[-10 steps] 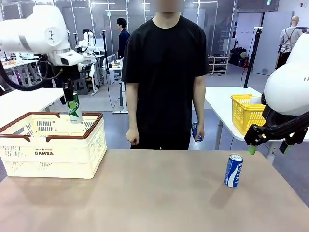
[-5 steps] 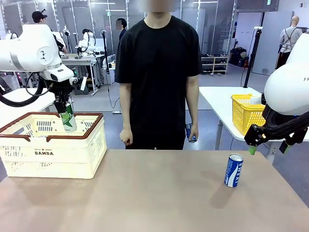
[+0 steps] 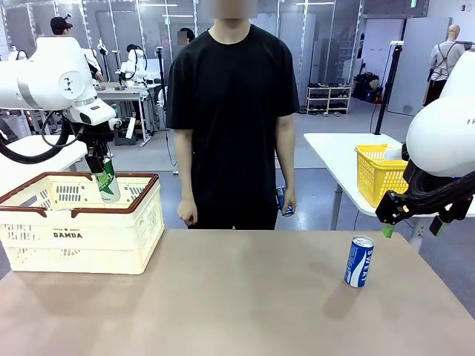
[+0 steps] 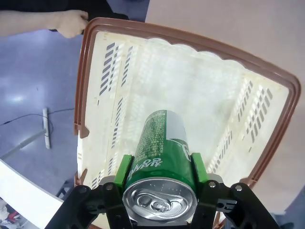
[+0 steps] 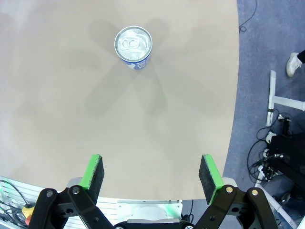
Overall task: Place the drinks into the Shopping basket.
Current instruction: Pick up one drink and place it into the Shopping basket.
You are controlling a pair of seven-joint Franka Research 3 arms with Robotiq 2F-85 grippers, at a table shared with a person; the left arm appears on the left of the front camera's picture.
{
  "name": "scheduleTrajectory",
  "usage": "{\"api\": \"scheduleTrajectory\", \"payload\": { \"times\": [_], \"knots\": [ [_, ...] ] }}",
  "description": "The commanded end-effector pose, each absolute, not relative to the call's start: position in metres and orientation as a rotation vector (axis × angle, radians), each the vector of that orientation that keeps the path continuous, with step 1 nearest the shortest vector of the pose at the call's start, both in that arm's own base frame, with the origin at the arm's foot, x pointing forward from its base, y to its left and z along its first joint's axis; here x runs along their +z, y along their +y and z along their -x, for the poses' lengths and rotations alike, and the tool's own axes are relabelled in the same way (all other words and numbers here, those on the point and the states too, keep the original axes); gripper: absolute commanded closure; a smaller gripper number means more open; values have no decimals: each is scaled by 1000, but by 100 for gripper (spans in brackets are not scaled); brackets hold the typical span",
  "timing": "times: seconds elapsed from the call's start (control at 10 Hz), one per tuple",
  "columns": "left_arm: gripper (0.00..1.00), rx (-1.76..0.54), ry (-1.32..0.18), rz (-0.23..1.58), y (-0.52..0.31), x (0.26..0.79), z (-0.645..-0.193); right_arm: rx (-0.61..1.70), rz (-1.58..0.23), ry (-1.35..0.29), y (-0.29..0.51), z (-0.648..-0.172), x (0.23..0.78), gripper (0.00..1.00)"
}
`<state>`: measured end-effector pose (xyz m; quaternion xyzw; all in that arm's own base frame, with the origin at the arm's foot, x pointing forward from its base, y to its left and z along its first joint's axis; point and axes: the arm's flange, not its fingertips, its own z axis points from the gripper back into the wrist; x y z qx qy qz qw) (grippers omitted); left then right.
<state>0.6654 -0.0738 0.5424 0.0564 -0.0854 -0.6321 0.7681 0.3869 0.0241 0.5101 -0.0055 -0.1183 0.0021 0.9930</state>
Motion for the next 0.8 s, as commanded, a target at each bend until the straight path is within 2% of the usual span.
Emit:
{"api": "scheduleTrajectory", "payload": {
  "times": [0.0, 0.3, 0.7],
  "knots": [
    [41, -1415, -139, -203, -86, 537, -682, 6, 15, -239, 22, -387, 511, 0],
    [41, -1480, -59, -222, -65, 512, -700, 6, 15, -239, 22, -387, 511, 0],
    [41, -1500, -105, -161, -33, 473, -690, 6, 15, -239, 22, -387, 511, 0]
  ]
}}
